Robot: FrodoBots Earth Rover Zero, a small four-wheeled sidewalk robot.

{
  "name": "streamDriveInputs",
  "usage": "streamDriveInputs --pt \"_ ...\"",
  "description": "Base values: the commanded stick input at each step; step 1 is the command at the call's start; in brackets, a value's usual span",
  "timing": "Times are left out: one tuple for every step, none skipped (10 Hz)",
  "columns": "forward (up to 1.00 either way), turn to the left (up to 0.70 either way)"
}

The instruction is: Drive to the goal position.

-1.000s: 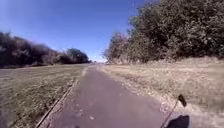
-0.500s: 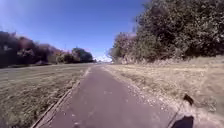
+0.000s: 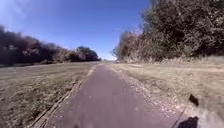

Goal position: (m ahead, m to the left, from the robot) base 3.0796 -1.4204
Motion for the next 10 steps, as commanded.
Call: streamDriveInputs --pt "0.70 0.05" --pt "0.70 0.00" --pt "0.70 0.00" --pt "0.70 0.00" --pt "0.70 0.00" --pt "0.70 0.00" --pt "0.70 0.00" --pt "0.70 0.00" --pt "0.70 0.00" --pt "0.70 0.00"
